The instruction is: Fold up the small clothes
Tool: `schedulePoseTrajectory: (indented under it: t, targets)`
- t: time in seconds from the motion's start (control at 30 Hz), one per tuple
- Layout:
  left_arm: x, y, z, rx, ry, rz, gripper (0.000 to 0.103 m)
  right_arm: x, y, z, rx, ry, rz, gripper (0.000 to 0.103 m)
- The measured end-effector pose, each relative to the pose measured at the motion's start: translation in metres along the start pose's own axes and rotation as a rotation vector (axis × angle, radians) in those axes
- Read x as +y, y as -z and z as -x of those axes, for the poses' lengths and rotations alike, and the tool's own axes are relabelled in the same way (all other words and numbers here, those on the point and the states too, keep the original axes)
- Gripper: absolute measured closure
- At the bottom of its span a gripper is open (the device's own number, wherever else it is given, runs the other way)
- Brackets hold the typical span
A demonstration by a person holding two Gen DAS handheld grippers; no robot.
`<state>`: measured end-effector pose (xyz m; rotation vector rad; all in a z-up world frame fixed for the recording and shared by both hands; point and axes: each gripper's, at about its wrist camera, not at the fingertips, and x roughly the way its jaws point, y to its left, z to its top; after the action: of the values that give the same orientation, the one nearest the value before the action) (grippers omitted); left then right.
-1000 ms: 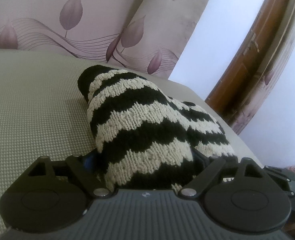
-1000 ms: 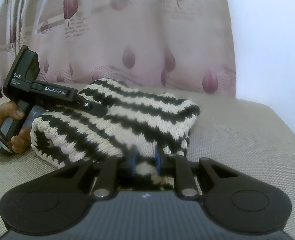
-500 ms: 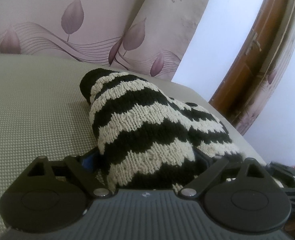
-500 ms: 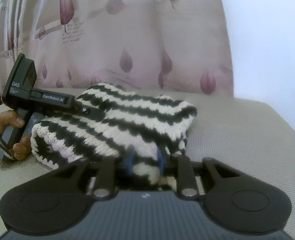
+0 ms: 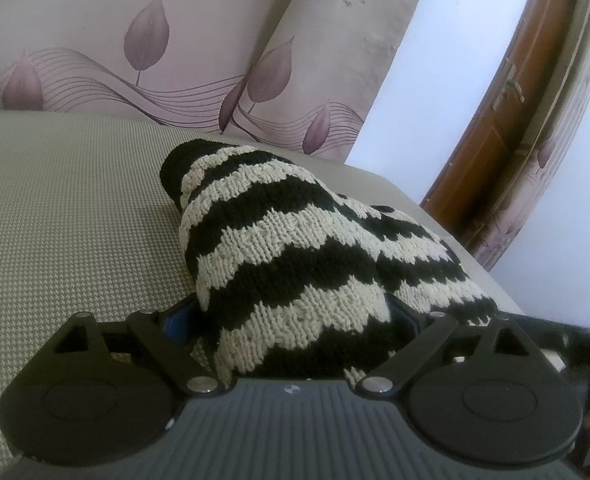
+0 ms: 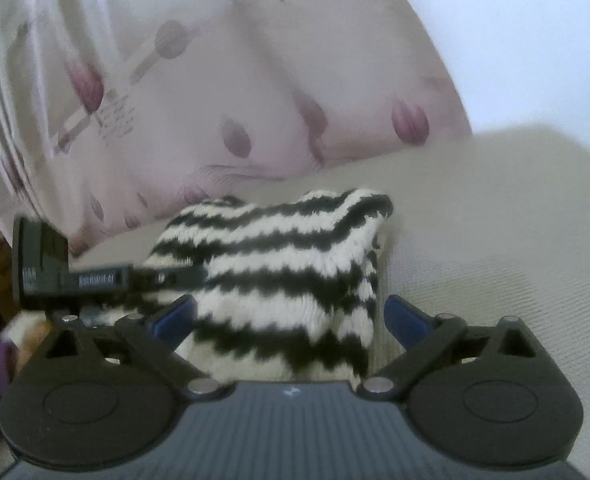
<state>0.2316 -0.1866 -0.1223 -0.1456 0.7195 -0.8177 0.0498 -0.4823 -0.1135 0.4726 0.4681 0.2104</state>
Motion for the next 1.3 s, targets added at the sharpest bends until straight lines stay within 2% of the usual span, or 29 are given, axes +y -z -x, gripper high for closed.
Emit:
schedulePoseTrajectory:
  t: [0.17, 0.23, 0.4, 0.47, 0.63, 0.7, 0.73, 0.8, 0.9, 1.03, 1.1, 1.3]
  targets:
    - [0.0, 0.0, 0.0, -0.003, -0.002, -0.002, 0.01, -0.025, -0.008, -0.021, 0.053, -0.026, -0.123, 0.002]
    - [0.0, 0.0, 0.0, -0.003, -0.002, -0.002, 0.01, -0.029, -0.009, -0.031, 0.092, -0.045, -0.133, 0.003]
    - [0.0, 0.0, 0.0, -0.003, -0.002, 0.0, 0.01, -0.032, -0.013, -0.04, 0.109, -0.075, -0.131, 0.005]
    - [0.0, 0.0, 0.0, -0.003, -0.001, 0.0, 0.01, -0.036, -0.016, -0.044, 0.119, -0.097, -0.148, 0.012]
    - [-0.001, 0.0, 0.0, -0.002, 0.001, 0.004, 0.01, -0.041, -0.02, -0.054, 0.134, -0.134, -0.162, 0.013]
    - [0.0, 0.0, 0.0, -0.001, 0.002, 0.006, 0.009, -0.042, -0.021, -0.057, 0.151, -0.152, -0.164, 0.023]
    - [0.0, 0.0, -0.001, -0.001, 0.002, 0.008, 0.009, -0.042, -0.021, -0.057, 0.153, -0.156, -0.164, 0.023]
    - [0.0, 0.0, -0.001, -0.001, 0.002, 0.008, 0.009, -0.045, -0.022, -0.057, 0.163, -0.168, -0.174, 0.034]
    - [0.0, 0.0, -0.001, -0.003, 0.0, 0.004, 0.008, -0.048, -0.022, -0.057, 0.162, -0.191, -0.187, 0.044]
    - [-0.002, 0.0, -0.001, -0.007, -0.024, -0.006, 0.004, -0.05, -0.021, -0.057, 0.163, -0.207, -0.198, 0.046]
    - [-0.004, 0.0, -0.001, -0.009, -0.032, -0.013, 0.003, -0.052, -0.021, -0.058, 0.174, -0.212, -0.213, 0.041]
    - [-0.005, 0.0, -0.001, -0.007, -0.039, -0.017, 0.003, -0.048, -0.021, -0.061, 0.178, -0.207, -0.2, 0.035]
